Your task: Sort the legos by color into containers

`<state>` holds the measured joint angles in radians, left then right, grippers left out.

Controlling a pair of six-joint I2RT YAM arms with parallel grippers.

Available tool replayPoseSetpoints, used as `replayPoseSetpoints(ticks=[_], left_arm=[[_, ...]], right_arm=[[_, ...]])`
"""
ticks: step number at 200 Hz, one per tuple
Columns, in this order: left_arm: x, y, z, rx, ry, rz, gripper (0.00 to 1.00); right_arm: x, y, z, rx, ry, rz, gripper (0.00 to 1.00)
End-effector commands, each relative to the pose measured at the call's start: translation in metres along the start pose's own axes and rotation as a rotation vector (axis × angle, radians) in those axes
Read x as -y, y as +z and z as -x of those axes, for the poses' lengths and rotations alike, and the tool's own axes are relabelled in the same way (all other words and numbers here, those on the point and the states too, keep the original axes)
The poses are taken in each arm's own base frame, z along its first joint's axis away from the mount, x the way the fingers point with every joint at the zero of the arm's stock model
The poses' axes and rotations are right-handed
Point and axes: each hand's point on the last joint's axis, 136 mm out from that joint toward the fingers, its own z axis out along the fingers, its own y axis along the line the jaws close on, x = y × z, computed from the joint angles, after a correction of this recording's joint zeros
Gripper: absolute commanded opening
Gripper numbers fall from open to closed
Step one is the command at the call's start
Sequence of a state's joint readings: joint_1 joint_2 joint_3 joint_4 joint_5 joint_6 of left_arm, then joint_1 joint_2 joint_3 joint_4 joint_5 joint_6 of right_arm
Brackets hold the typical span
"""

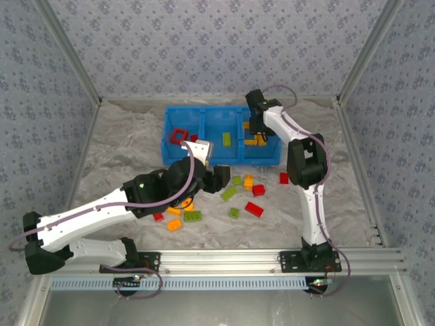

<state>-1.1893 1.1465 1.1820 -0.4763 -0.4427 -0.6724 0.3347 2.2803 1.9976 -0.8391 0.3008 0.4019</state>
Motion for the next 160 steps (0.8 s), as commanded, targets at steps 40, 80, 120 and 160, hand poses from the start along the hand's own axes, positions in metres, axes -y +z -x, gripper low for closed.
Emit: replayPoseSetpoints(ticks=[40,80,120,160], left_arm=[[-0.009,-0.014,0.009,0.010,-0.052,0.016,0.71],[-0.064,-0.027,-0.009,-0.086,-0.165,0.220,0.71],[-0.168,-0.039,-0.074,-0.209,-0.488,0.491,0.70],[-0.223,-0.027,-0.130,-0.282,-0.778,0.598,0.72]], right_arm=[[0.015,-0.109,0.046,0.210,0.038,0.016,0.51],[-0.005,-0.228,0.031,0.474,-0.049,0.205,0.52],[-0.091,-0.306,-0.105,0.642,-0.397,0.716,0.56],[-0.140,-0.337,-0.260,0.689,-0.686,1.080,0.57]])
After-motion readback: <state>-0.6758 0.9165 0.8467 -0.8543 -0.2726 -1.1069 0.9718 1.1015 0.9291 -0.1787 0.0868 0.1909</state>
